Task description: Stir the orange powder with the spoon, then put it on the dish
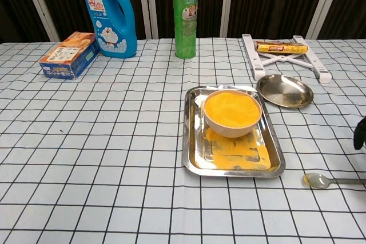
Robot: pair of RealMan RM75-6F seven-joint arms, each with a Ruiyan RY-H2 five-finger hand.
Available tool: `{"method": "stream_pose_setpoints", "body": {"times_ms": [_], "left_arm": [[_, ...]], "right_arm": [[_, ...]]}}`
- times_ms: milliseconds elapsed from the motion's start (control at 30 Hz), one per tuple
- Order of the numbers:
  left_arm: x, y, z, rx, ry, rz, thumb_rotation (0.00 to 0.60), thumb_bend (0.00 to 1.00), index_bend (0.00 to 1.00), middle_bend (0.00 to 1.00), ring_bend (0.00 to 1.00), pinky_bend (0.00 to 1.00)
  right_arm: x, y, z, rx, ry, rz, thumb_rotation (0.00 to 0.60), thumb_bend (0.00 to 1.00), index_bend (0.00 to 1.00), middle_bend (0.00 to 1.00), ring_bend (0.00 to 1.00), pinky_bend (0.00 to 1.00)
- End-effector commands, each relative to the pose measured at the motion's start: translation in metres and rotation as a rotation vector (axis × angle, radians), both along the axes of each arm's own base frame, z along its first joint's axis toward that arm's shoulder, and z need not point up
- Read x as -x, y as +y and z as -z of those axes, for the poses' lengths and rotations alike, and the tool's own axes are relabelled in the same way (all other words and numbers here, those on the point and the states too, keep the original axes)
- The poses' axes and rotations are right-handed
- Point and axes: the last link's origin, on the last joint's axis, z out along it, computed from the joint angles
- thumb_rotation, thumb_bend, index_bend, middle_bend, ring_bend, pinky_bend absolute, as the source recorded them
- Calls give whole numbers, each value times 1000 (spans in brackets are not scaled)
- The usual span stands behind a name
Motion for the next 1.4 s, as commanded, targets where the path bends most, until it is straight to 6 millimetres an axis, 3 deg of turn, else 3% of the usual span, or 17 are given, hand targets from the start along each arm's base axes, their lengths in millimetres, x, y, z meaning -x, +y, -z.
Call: {"method": "stream_pose_setpoints", "body": {"times_ms": [33, 1400], "left_arm": [[0, 0, 0, 2, 0, 1, 600, 0, 0, 0, 0, 0], [0, 2, 1, 7, 3, -5, 600, 0, 0, 0, 0, 0]], "right_arm": [[1, 1, 8, -18, 23, -4, 600, 373, 487, 496, 196, 0], [17, -5, 31, -29, 90, 37, 600, 388, 517, 504, 202, 0]]}}
